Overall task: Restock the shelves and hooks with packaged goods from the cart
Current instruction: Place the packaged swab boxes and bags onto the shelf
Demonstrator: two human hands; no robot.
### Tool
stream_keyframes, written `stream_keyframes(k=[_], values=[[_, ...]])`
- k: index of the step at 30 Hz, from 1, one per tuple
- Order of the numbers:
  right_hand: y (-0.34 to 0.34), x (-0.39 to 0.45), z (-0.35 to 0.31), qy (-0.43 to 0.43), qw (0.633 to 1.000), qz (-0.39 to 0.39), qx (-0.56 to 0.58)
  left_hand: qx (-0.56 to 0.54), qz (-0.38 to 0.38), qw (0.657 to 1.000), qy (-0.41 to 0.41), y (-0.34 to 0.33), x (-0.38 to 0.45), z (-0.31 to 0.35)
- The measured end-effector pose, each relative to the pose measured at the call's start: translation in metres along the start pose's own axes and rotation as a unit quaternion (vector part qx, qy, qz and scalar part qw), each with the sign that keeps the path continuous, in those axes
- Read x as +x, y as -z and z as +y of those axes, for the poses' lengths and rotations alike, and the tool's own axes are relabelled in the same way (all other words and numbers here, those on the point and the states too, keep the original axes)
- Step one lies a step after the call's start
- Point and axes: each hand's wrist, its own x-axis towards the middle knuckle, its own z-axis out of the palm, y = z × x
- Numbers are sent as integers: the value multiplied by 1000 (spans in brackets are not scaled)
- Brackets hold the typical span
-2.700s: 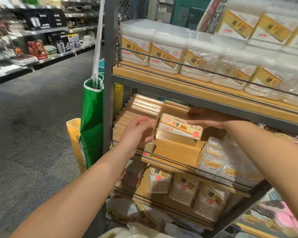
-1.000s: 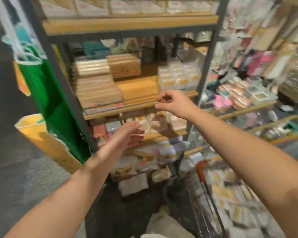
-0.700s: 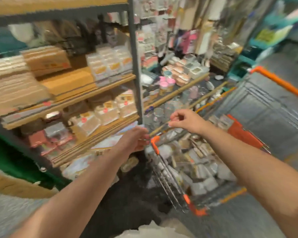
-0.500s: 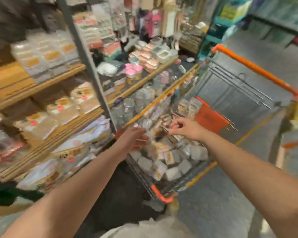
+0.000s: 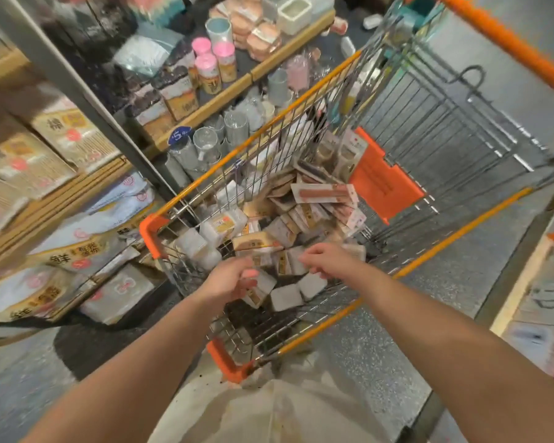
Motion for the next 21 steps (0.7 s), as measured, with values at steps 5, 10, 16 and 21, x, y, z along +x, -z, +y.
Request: stream_keyframes(k=[5,10,16,21], values=[[-23,41,-4,-82,994,-6,74,52,51,997,8,15,29,17],[-62,101,-37,-160,964,1,211,46,92,994,-33,52,54,45],[-134,176,-76,-174,906,-70,380,-8,140,990,-22,94,67,48],[-183,212,-82,-209,858,-53,467,-50,143,988,13,99,77,42]])
